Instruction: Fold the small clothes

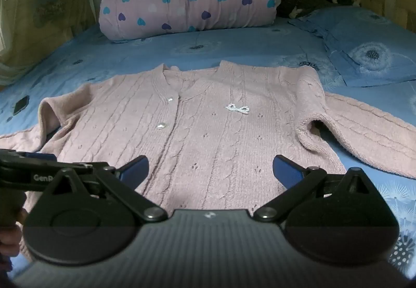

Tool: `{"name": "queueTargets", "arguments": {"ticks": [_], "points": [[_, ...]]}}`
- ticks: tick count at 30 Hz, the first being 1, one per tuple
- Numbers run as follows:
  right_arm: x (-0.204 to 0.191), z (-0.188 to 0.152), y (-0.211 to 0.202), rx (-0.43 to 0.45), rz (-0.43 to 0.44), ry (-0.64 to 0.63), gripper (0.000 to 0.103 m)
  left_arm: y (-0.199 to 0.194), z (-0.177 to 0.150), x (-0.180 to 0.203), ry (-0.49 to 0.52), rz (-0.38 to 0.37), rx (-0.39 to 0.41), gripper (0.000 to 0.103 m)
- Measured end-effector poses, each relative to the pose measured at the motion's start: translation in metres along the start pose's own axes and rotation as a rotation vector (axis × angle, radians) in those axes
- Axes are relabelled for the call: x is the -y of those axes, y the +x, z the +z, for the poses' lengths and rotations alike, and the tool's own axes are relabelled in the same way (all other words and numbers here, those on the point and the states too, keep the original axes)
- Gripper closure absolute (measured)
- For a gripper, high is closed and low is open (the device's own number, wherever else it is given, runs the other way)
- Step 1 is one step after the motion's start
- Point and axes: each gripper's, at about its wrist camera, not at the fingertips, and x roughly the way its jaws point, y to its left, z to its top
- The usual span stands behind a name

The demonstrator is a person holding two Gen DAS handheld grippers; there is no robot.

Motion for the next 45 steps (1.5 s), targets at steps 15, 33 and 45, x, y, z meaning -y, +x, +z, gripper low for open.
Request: {"name": "queueTargets", "arguments": {"ticks": [15,33,45], "points": [[0.0,0.0,0.0,0.0,0.001,-0.001,0.0,0.006,0.001,-0.003,0.003,-0.001,-0.002,0.0],[0.0,0.0,0.0,-0.003,0.002,0.001,0.0,0.005,-0.001,-0.003,0.002,0.002,-0.001,0.0],[-0.001,0.0,0.002,-0.013,0.015,0.005,0.0,0.009,-0.006,-0.005,0.002,0.0,-0.01,0.0]]}}
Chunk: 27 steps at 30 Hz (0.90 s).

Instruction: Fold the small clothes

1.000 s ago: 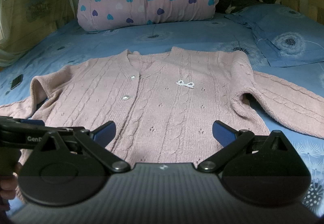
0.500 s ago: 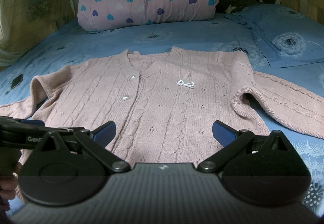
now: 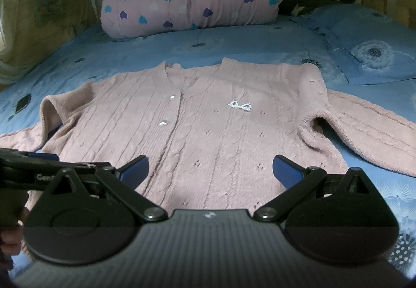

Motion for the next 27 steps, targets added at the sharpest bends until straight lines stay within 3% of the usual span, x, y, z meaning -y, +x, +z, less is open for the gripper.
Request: {"name": "queueTargets", "arguments": {"ticks": [12,16,19,24,27], "points": [[0.004,-0.001,0.002,-0.021,0.021,0.04,0.0,-0.002,0.002,0.006,0.014,0.002,-0.068,0.0],[0.012,0.0,0.0,-0.026,0.06,0.095,0.0,-0.007,0.002,0.01,0.032,0.013,-0.013,0.0],[0.018,0.0,-0.001,-0.028,0.043,0.119,0.0,-0.002,0.0,0.01,0.019,0.005,0.033,0.0],[0.042,0.007,-0.008,-0.026,0.002,0.199,0.0,0.001,0.001,0.011,0.003,-0.049,0.03,0.0],[0.067,0.012,-0.013,-0.035,-0.033,0.294,0.0,0.002,0.008,0.016,0.035,-0.037,0.035,0.0]]}}
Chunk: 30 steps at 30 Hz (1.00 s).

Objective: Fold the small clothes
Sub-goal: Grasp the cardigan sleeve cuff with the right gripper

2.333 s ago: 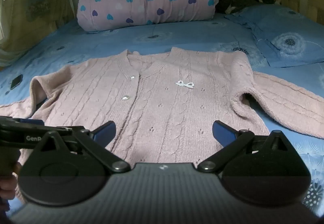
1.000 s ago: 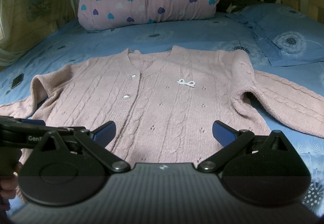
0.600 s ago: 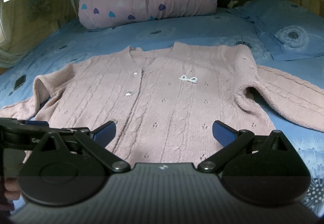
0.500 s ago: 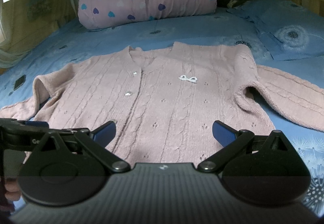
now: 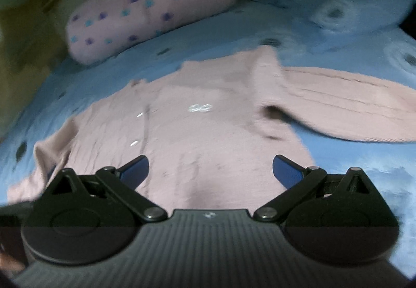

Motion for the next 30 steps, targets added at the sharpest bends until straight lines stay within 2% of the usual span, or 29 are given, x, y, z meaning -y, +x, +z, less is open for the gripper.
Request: {"name": "queueTargets", "arguments": {"ticks": [6,8,10,13,16,17,20,25,27,30], "points": [[0.049,0.021,-0.014,0.041,-0.137,0.111,0.0,0.006,0.018,0.011,0.063,-0.011,0.001,0.0],[0.067,0.027,-0.014,0.056,-0.215,0.129,0.0,0.013,0.023,0.016,0.072,-0.007,-0.017,0.0],[0.085,0.031,-0.011,0.054,-0.316,0.148,0.0,0.018,0.026,0.019,0.048,-0.05,-0.042,0.0],[0.109,0.029,-0.006,0.041,-0.391,0.204,0.0,0.028,0.027,0.027,0.059,-0.079,-0.061,0.0],[0.132,0.021,0.002,0.01,-0.402,0.274,0.0,0.041,0.02,0.033,0.074,-0.08,-0.089,0.0],[0.137,0.018,0.007,0.002,-0.394,0.288,0.0,0.042,0.017,0.033,0.078,-0.08,-0.071,0.0],[0.142,0.012,0.014,0.035,-0.382,0.26,0.0,0.04,0.013,0.033,0.077,-0.087,-0.069,0.0],[0.139,0.012,0.018,0.077,-0.397,0.312,0.0,0.044,0.008,0.034,0.097,-0.054,-0.067,0.0],[0.141,0.013,0.016,0.108,-0.364,0.343,0.0,0.047,0.009,0.033,0.103,-0.048,-0.071,0.0],[0.148,0.018,0.018,0.143,-0.267,0.404,0.0,0.047,0.009,0.03,0.104,-0.056,-0.067,0.0]]}}
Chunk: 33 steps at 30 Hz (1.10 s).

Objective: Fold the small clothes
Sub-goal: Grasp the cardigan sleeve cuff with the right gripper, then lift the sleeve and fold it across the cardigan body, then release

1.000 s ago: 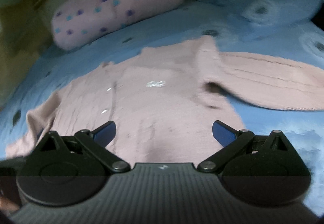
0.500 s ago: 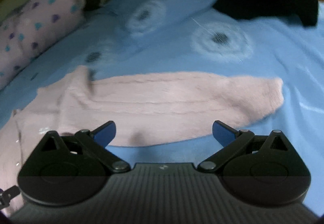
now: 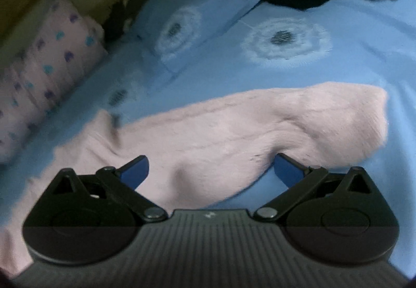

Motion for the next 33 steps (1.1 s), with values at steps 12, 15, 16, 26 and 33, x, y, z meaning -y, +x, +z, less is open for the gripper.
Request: {"name": "queueTargets", "arguments": {"ticks": [12,15,16,26,33], "points": [[0.018,0.032,0.019,0.014,0.021,0.134,0.081,-0.006,0.007,-0.009,-0.011,-0.033,-0.034,0.0],[0.023,0.043,0.014,0.049,0.005,0.117,0.089,-0.009,0.007,-0.011,-0.02,-0.044,-0.032,0.0],[0.023,0.046,0.011,0.069,-0.001,0.101,0.089,-0.009,0.008,-0.012,-0.023,-0.045,-0.032,0.0],[0.022,0.092,0.004,0.147,-0.077,-0.071,0.089,-0.011,0.01,-0.017,-0.028,-0.05,-0.027,0.0],[-0.001,0.085,-0.003,0.169,0.019,-0.066,0.089,-0.023,0.018,-0.029,-0.014,0.007,0.022,0.0]]}}
